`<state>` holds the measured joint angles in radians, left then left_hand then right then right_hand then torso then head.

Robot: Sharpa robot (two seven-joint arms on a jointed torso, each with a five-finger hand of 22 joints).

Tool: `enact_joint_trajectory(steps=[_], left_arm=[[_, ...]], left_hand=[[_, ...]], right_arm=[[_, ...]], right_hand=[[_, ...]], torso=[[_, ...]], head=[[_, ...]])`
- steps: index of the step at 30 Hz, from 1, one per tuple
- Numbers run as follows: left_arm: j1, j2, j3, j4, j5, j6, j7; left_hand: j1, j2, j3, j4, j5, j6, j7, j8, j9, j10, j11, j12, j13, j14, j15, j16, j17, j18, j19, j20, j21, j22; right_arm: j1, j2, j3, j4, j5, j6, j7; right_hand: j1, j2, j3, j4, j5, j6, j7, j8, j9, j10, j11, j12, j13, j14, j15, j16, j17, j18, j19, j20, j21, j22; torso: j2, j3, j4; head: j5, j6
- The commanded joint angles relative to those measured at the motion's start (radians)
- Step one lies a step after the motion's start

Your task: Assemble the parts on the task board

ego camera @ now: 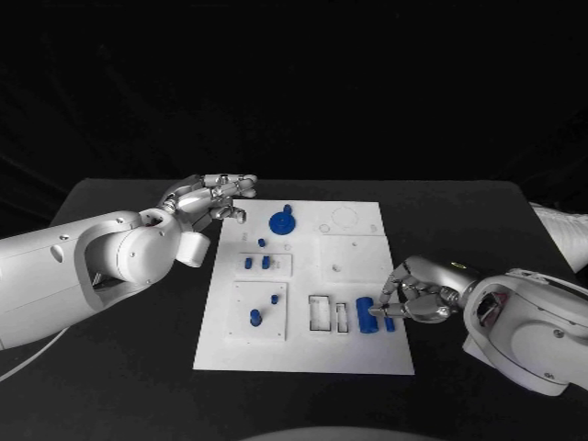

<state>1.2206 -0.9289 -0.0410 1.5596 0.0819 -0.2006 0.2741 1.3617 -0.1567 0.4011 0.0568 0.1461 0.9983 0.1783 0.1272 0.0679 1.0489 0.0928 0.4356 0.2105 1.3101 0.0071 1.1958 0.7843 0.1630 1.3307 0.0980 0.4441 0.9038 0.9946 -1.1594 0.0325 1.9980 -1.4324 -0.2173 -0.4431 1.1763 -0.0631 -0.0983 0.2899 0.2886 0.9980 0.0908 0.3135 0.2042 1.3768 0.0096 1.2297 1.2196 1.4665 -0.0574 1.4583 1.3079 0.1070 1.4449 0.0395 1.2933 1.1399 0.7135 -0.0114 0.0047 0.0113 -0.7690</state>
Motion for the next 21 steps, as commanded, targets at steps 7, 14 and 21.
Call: enact_joint_trajectory(steps=[7, 14, 21], left_arm=[[0.0, 0.0, 0.0, 0.0, -0.003, 0.023, 0.005], [-0.001, 0.0, 0.0, 0.0, -0.003, 0.025, 0.005], [-0.001, -0.003, 0.0, -0.001, -0.003, 0.027, 0.002]], left_hand=[[0.002, 0.004, -0.001, -0.006, 0.003, -0.006, -0.001, 0.004, 0.0, -0.007, 0.001, 0.007, 0.001, -0.004, 0.001, -0.002, -0.001, 0.016, 0.0, 0.004, -0.006, -0.001], [0.002, 0.004, -0.001, -0.006, 0.003, -0.006, -0.001, 0.004, 0.0, -0.007, 0.001, 0.007, 0.001, -0.004, 0.001, -0.002, -0.001, 0.016, 0.0, 0.004, -0.006, -0.001], [0.002, 0.004, -0.001, -0.006, 0.003, -0.006, -0.001, 0.004, 0.0, -0.007, 0.001, 0.007, 0.001, -0.004, 0.001, -0.002, -0.001, 0.016, 0.0, 0.004, -0.006, -0.001]], right_arm=[[-0.015, 0.035, -0.001, -0.006, -0.142, 0.031, -0.065], [-0.022, 0.065, -0.001, -0.023, -0.166, 0.027, -0.072], [-0.027, 0.087, -0.001, -0.047, -0.191, 0.051, -0.088]], right_hand=[[-0.009, 0.001, -0.009, 0.001, 0.002, -0.006, -0.001, 0.008, 0.003, -0.004, 0.0, -0.008, -0.001, 0.067, -0.007, 0.004, 0.051, -0.02, 0.005, -0.005, 0.004, 0.002], [-0.007, 0.002, -0.011, -0.001, 0.004, -0.01, -0.001, 0.008, 0.005, -0.005, 0.0, -0.008, 0.0, 0.067, -0.007, 0.004, 0.052, -0.021, 0.005, -0.004, 0.004, 0.003], [-0.007, 0.003, -0.012, 0.0, 0.003, -0.013, 0.0, 0.009, 0.006, -0.007, 0.0, -0.012, -0.002, 0.066, -0.007, 0.002, 0.049, -0.02, 0.005, -0.004, 0.003, 0.001]], torso=[[0.002, -0.0009, -0.0013], [0.002, -0.002, 0.0011], [0.001, -0.0025, -0.0002]], head=[[-0.002, 0.0], [-0.003, 0.001], [0.0, -0.002]])
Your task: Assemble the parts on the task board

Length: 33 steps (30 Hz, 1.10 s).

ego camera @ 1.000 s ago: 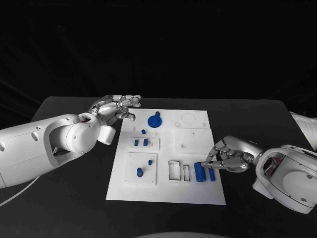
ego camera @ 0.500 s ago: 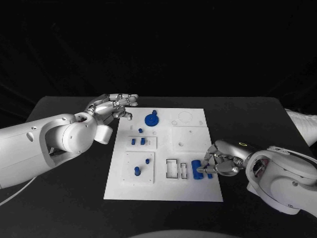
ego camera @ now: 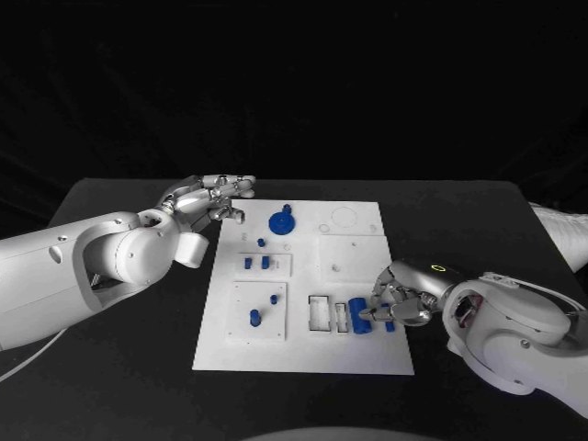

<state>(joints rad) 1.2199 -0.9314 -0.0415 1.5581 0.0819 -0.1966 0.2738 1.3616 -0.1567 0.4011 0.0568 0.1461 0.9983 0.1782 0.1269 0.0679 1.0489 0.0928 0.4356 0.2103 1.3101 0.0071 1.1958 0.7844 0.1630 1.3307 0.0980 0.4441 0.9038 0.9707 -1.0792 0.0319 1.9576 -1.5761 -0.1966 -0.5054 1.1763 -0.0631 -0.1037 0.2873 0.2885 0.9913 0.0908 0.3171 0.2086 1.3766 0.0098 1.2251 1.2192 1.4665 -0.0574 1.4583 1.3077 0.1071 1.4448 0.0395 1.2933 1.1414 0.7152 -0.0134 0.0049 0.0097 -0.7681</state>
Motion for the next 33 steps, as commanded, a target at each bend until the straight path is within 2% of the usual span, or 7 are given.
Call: enact_joint_trajectory(steps=[1, 14, 21, 27, 29, 31, 33], left_arm=[[0.0, 0.0, 0.0, 0.001, -0.003, 0.023, 0.002], [0.0, -0.005, 0.0, 0.002, -0.003, 0.027, 0.0], [0.0, -0.008, 0.0, 0.004, -0.003, 0.026, -0.001], [0.0, -0.009, 0.0, 0.004, -0.003, 0.027, -0.001], [0.0, -0.009, 0.0, 0.005, -0.003, 0.027, -0.001], [0.0, -0.009, 0.0, 0.005, -0.003, 0.027, -0.002], [0.0, -0.009, 0.0, 0.005, -0.003, 0.027, -0.002]], left_hand=[[0.002, 0.004, -0.001, -0.006, 0.003, -0.006, -0.001, 0.005, 0.0, -0.007, 0.001, 0.007, 0.002, -0.004, 0.001, -0.002, -0.001, 0.016, 0.0, 0.004, -0.006, -0.001], [0.0, 0.003, -0.002, -0.005, 0.003, -0.007, -0.001, 0.006, 0.0, -0.008, 0.002, 0.009, 0.002, -0.006, 0.001, -0.003, -0.004, 0.016, 0.0, 0.005, -0.006, -0.001], [0.0, 0.003, -0.002, -0.005, 0.003, -0.007, -0.001, 0.006, 0.0, -0.008, 0.002, 0.009, 0.002, -0.006, 0.001, -0.003, -0.004, 0.016, 0.0, 0.005, -0.006, -0.001], [0.0, 0.003, -0.002, -0.005, 0.003, -0.007, -0.001, 0.006, 0.0, -0.008, 0.002, 0.009, 0.002, -0.006, 0.001, -0.003, -0.004, 0.016, 0.0, 0.005, -0.006, -0.001], [0.0, 0.003, -0.002, -0.005, 0.003, -0.007, -0.001, 0.006, 0.0, -0.008, 0.002, 0.009, 0.002, -0.006, 0.001, -0.003, -0.004, 0.016, 0.0, 0.005, -0.006, -0.001], [0.0, 0.003, -0.002, -0.005, 0.003, -0.007, -0.001, 0.006, 0.0, -0.009, 0.002, 0.01, 0.002, -0.007, 0.002, -0.004, -0.006, 0.017, -0.001, 0.005, -0.007, -0.002], [0.0, 0.003, -0.002, -0.005, 0.003, -0.007, -0.001, 0.006, 0.0, -0.009, 0.002, 0.01, 0.002, -0.007, 0.002, -0.004, -0.006, 0.017, -0.001, 0.005, -0.007, -0.002]], right_arm=[[-0.004, 0.01, 0.0, -0.009, -0.052, 0.034, -0.029], [-0.035, 0.063, 0.0, -0.035, -0.085, 0.072, -0.056], [-0.042, 0.073, 0.0, -0.038, -0.087, 0.066, -0.063], [-0.043, 0.076, 0.0, -0.038, -0.09, 0.078, -0.066], [-0.043, 0.077, 0.0, -0.039, -0.097, 0.078, -0.068], [-0.044, 0.078, 0.0, -0.039, -0.107, 0.071, -0.07], [-0.044, 0.078, 0.0, -0.039, -0.111, 0.058, -0.071]], right_hand=[[-0.007, 0.003, -0.007, 0.002, 0.003, -0.006, 0.0, 0.006, 0.002, -0.006, 0.0, -0.007, -0.002, 0.066, -0.007, 0.002, 0.049, -0.02, 0.005, -0.004, 0.003, -0.001], [-0.004, 0.006, -0.015, 0.001, -0.01, -0.009, 0.0, 0.014, 0.008, -0.008, 0.0, -0.01, 0.001, 0.065, -0.007, 0.001, 0.047, -0.02, 0.003, -0.004, 0.0, -0.003], [-0.006, 0.008, -0.019, 0.003, -0.014, -0.01, -0.001, 0.018, 0.011, -0.008, 0.0, -0.01, 0.003, 0.065, -0.007, 0.001, 0.048, -0.02, 0.003, -0.004, 0.0, -0.004], [-0.006, 0.008, -0.024, 0.002, -0.016, -0.011, -0.001, 0.022, 0.015, -0.008, 0.0, -0.012, 0.004, 0.065, -0.007, 0.001, 0.048, -0.02, 0.003, -0.004, 0.0, -0.003], [0.018, 0.007, -0.022, -0.008, -0.007, -0.013, -0.002, 0.027, 0.019, -0.009, -0.001, -0.013, 0.007, 0.065, -0.007, 0.001, 0.05, -0.02, 0.003, -0.004, 0.0, -0.002], [0.093, 0.024, 0.005, -0.044, 0.031, -0.012, -0.004, 0.036, 0.026, -0.007, -0.004, -0.012, 0.012, 0.065, -0.01, 0.002, 0.052, -0.02, 0.003, -0.006, 0.001, -0.001], [0.141, 0.041, 0.031, -0.069, 0.023, -0.008, -0.007, 0.043, 0.03, -0.005, -0.007, -0.009, 0.018, 0.066, -0.013, 0.003, 0.055, -0.021, 0.005, -0.007, 0.003, 0.003]], torso=[[0.0, -0.0004, -0.0004], [0.0, -0.0014, -0.0002], [-0.002, -0.0025, -0.0017], [-0.002, -0.0019, -0.0004], [-0.002, -0.0019, -0.0008], [-0.002, -0.0022, -0.0007], [-0.002, -0.0024, -0.0005]], head=[[0.002, -0.002], [0.004, -0.011], [0.007, -0.013], [0.008, -0.014], [0.008, -0.014], [0.008, -0.014], [0.007, -0.014]])
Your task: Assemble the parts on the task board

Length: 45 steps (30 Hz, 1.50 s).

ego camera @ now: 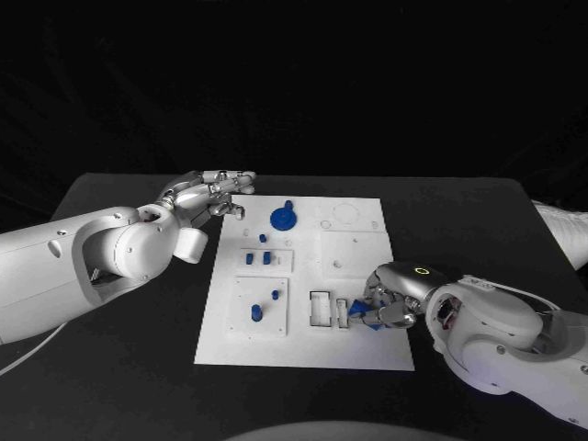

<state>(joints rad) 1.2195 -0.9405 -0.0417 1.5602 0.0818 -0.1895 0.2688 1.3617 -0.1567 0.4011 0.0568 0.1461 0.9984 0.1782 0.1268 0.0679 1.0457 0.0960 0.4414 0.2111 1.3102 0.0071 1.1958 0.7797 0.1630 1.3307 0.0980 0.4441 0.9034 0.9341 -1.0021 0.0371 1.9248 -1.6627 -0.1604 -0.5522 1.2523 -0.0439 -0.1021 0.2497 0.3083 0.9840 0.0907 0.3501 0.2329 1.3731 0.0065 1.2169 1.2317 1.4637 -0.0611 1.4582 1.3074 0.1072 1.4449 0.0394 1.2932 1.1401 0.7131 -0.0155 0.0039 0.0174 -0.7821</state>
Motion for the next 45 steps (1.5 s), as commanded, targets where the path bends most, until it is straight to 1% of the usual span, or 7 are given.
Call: enact_joint_trajectory(steps=[1, 4, 17, 21, 26, 31, 45], left_arm=[[0.0, 0.0, 0.0, 0.003, -0.003, 0.02, 0.003], [0.0, 0.0, 0.0, 0.003, -0.003, 0.02, 0.003], [0.0, 0.001, 0.0, 0.004, -0.003, 0.018, 0.003], [0.0, 0.001, 0.0, 0.004, -0.003, 0.018, 0.003], [0.0, 0.001, 0.0, 0.006, -0.003, 0.017, 0.003], [0.0, 0.001, 0.0, 0.008, -0.003, 0.017, 0.003], [0.0, 0.003, 0.001, 0.015, -0.003, 0.017, 0.002]], left_hand=[[0.0, 0.003, -0.002, -0.005, 0.003, -0.007, -0.001, 0.006, 0.0, -0.006, -0.002, 0.004, 0.001, -0.007, 0.001, -0.004, -0.001, 0.016, -0.001, 0.005, -0.007, -0.001], [0.0, 0.003, -0.002, -0.005, 0.003, -0.007, -0.001, 0.006, 0.0, -0.006, -0.002, 0.004, 0.001, -0.007, 0.001, -0.004, -0.001, 0.016, -0.001, 0.005, -0.007, -0.001], [0.001, 0.004, -0.001, -0.006, 0.004, -0.008, -0.002, 0.006, 0.0, -0.007, -0.002, 0.005, 0.001, -0.007, 0.001, -0.004, -0.002, 0.017, -0.001, 0.005, -0.007, -0.001], [0.001, 0.004, -0.001, -0.006, 0.004, -0.008, -0.002, 0.006, 0.0, -0.007, -0.002, 0.005, 0.001, -0.007, 0.001, -0.004, -0.002, 0.017, -0.001, 0.005, -0.007, -0.001], [0.001, 0.004, -0.001, -0.006, 0.004, -0.008, -0.002, 0.006, 0.0, -0.007, -0.002, 0.005, 0.001, -0.007, 0.001, -0.004, -0.002, 0.017, -0.001, 0.005, -0.007, -0.001], [0.001, 0.004, -0.001, -0.006, 0.004, -0.008, -0.002, 0.006, 0.0, -0.007, -0.002, 0.005, 0.001, -0.007, 0.001, -0.004, -0.002, 0.017, -0.001, 0.005, -0.007, -0.001], [0.001, 0.004, -0.001, -0.006, 0.004, -0.008, -0.001, 0.007, 0.0, -0.008, -0.002, 0.007, 0.002, -0.007, 0.002, -0.003, -0.001, 0.017, -0.001, 0.005, -0.007, -0.002]], right_arm=[[-0.007, 0.0, -0.005, -0.005, -0.026, 0.009, -0.025], [-0.007, -0.003, -0.005, 0.002, -0.013, -0.033, -0.021], [-0.003, -0.019, 0.0, 0.038, 0.126, -0.194, 0.065], [0.004, -0.02, 0.002, 0.049, 0.172, -0.217, 0.078], [0.009, -0.012, 0.003, 0.052, 0.209, -0.214, 0.078], [0.011, 0.011, 0.003, 0.042, 0.236, -0.176, 0.062], [0.013, 0.093, 0.003, 0.001, 0.273, -0.099, -0.032]], right_hand=[[0.088, 0.032, 0.048, -0.042, -0.01, 0.005, -0.01, 0.014, 0.009, 0.004, -0.007, 0.005, 0.013, 0.069, -0.012, 0.005, 0.057, -0.021, 0.006, -0.009, 0.005, 0.007], [0.112, 0.054, 0.085, -0.048, -0.003, 0.021, -0.019, 0.024, 0.016, 0.021, -0.015, 0.026, 0.036, 0.072, -0.017, 0.01, 0.068, -0.023, 0.01, -0.014, 0.013, 0.019], [0.084, 0.068, 0.148, -0.015, 0.015, 0.052, -0.033, 0.023, 0.026, 0.059, -0.028, 0.062, 0.077, 0.081, -0.028, 0.036, 0.115, -0.034, 0.029, -0.026, 0.05, 0.072], [0.064, 0.068, 0.161, 0.001, 0.022, 0.06, -0.035, 0.017, 0.027, 0.066, -0.029, 0.066, 0.084, 0.082, -0.029, 0.041, 0.124, -0.036, 0.032, -0.027, 0.057, 0.081], [0.051, 0.065, 0.171, 0.01, 0.031, 0.069, -0.037, 0.014, 0.029, 0.069, -0.03, 0.065, 0.086, 0.083, -0.031, 0.044, 0.129, -0.037, 0.033, -0.028, 0.061, 0.088], [0.02, 0.06, 0.175, 0.029, 0.076, 0.085, -0.039, 0.008, 0.036, 0.073, -0.032, 0.061, 0.087, 0.084, -0.032, 0.047, 0.136, -0.038, 0.035, -0.03, 0.066, 0.095], [-0.027, 0.077, 0.181, 0.037, 0.091, 0.122, -0.052, 0.013, 0.055, 0.087, -0.042, 0.079, 0.11, 0.085, -0.039, 0.051, 0.144, -0.039, 0.036, -0.035, 0.072, 0.104]], torso=[[0.0, -0.0001, 0.0004], [0.001, 0.0006, 0.0002], [-0.001, -0.0009, 0.0011], [-0.001, -0.0015, 0.0006], [0.0, -0.0016, 0.0004], [-0.001, -0.0027, 0.0008], [0.001, -0.0012, 0.0002]], head=[[0.0, 0.0], [0.001, 0.0], [0.003, 0.002], [0.003, 0.003], [0.004, 0.003], [0.006, 0.002], [0.009, -0.002]])
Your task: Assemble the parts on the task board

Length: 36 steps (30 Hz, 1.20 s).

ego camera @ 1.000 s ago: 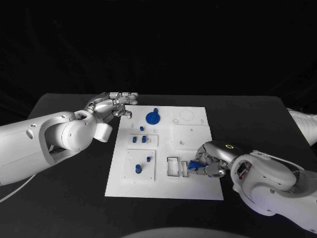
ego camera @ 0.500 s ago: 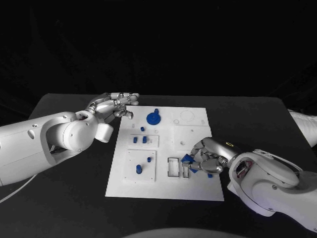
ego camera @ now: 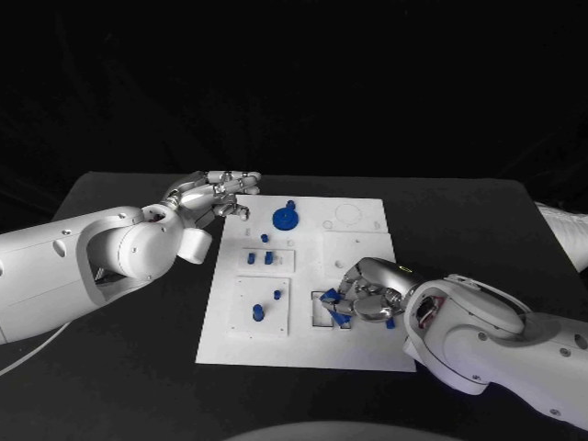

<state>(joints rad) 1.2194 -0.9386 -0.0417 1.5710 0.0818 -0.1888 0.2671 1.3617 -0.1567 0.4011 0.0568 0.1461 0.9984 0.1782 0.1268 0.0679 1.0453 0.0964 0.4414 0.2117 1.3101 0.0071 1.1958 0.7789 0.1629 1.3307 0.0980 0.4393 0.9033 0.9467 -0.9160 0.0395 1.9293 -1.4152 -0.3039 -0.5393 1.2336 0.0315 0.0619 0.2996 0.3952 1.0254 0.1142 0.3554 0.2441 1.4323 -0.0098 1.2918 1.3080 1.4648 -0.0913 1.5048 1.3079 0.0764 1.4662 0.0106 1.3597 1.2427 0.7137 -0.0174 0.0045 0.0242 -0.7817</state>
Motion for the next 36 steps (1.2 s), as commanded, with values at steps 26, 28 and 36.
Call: enact_joint_trajectory(steps=[26, 28, 36], left_arm=[[0.001, 0.001, 0.001, 0.008, -0.003, 0.024, -0.001], [0.001, 0.001, 0.001, 0.008, -0.003, 0.024, -0.001], [0.001, 0.003, 0.001, 0.006, -0.003, 0.025, -0.001]], left_hand=[[-0.002, 0.004, -0.002, -0.004, 0.003, -0.01, -0.001, 0.008, 0.0, -0.01, -0.001, 0.009, 0.001, -0.008, 0.002, -0.004, -0.003, 0.017, -0.001, 0.006, -0.003, -0.002], [-0.002, 0.004, -0.002, -0.004, 0.003, -0.01, -0.001, 0.008, 0.0, -0.01, -0.001, 0.009, 0.001, -0.008, 0.002, -0.004, -0.003, 0.017, -0.001, 0.006, -0.003, -0.002], [-0.002, 0.004, -0.002, -0.004, 0.003, -0.01, -0.001, 0.008, 0.0, -0.01, -0.001, 0.009, 0.001, -0.008, 0.002, -0.004, -0.003, 0.017, -0.001, 0.006, -0.003, -0.002]], right_arm=[[0.001, 0.071, 0.0, -0.045, -0.037, 0.111, -0.068], [0.001, 0.072, 0.0, -0.046, -0.043, 0.115, -0.069], [0.001, 0.073, 0.0, -0.047, -0.064, 0.121, -0.07]], right_hand=[[-0.154, 0.005, -0.032, -0.009, -0.037, 0.103, -0.083, 0.008, 0.077, 0.043, -0.032, 0.018, 0.061, 0.085, -0.015, 0.007, 0.151, -0.009, 0.015, -0.013, 0.008, 0.007], [-0.167, 0.004, -0.042, -0.009, -0.047, 0.103, -0.084, 0.008, 0.08, 0.043, -0.033, 0.018, 0.062, 0.085, -0.015, 0.007, 0.152, -0.009, 0.015, -0.013, 0.008, 0.007], [-0.244, 0.01, -0.122, -0.009, -0.176, 0.102, -0.085, 0.007, 0.102, 0.044, -0.033, 0.011, 0.068, 0.084, -0.016, 0.006, 0.151, -0.009, 0.013, -0.014, 0.007, 0.007]], torso=[[0.001, 0.001, -0.0003], [0.001, 0.0008, -0.0006], [0.001, 0.0013, -0.002]], head=[[0.008, -0.011], [0.009, -0.012], [0.009, -0.015]])
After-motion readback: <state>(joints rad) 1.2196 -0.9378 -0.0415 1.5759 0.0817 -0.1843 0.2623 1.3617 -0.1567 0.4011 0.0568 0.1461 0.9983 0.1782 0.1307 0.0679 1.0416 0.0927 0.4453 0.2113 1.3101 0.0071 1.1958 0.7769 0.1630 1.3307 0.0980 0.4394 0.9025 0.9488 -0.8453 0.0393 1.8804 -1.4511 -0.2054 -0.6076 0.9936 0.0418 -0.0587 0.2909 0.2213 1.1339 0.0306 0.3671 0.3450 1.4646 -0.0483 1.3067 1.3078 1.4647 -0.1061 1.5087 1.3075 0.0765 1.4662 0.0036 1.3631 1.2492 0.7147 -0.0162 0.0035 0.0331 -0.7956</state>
